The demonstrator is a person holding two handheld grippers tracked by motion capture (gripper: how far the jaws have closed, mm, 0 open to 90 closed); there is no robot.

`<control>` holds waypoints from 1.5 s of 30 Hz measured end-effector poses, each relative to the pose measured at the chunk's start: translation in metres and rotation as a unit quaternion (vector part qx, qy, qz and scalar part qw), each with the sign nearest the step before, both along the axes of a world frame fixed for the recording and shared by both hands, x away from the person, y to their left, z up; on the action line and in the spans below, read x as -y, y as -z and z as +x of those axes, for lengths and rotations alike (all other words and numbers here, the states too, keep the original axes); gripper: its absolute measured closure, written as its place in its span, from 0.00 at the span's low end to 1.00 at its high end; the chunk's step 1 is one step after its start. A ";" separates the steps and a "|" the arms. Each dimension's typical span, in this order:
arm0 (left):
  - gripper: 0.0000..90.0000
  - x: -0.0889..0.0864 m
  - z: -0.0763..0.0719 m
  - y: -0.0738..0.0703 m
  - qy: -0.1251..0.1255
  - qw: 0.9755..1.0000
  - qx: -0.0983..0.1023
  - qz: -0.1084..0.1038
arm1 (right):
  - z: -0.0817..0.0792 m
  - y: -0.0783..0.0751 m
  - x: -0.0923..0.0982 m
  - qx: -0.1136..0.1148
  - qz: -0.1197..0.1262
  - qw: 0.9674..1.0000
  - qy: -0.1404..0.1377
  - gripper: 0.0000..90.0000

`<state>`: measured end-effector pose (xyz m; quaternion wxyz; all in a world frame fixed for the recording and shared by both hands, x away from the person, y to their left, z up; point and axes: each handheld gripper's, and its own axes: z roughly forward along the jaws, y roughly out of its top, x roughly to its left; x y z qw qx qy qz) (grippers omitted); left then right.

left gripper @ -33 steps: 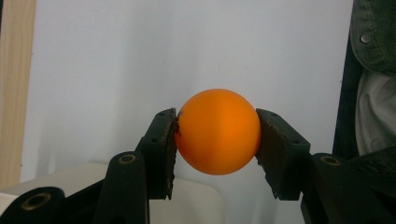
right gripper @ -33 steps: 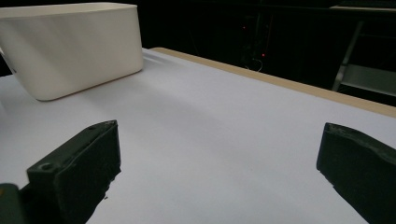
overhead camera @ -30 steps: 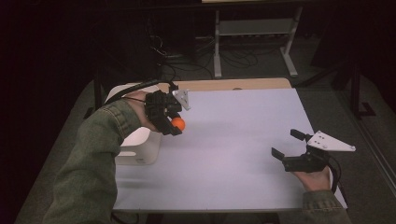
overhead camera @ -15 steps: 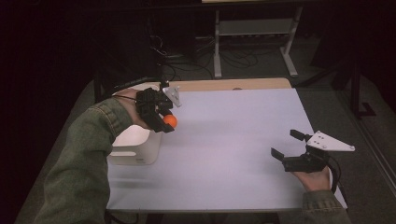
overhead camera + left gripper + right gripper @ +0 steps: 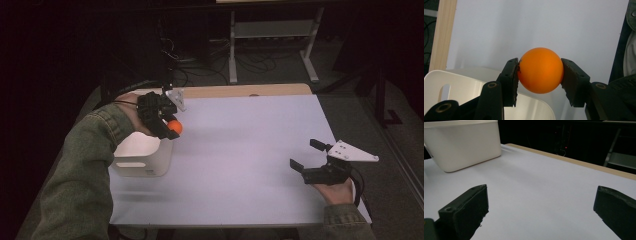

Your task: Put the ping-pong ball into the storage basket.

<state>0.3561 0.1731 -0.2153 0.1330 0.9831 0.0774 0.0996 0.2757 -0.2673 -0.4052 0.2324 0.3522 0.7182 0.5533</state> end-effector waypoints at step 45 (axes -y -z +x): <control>0.56 -0.059 0.014 0.006 -0.083 0.996 0.003 0.025 | 0.000 0.001 -0.001 -0.006 0.000 1.000 0.000 0.00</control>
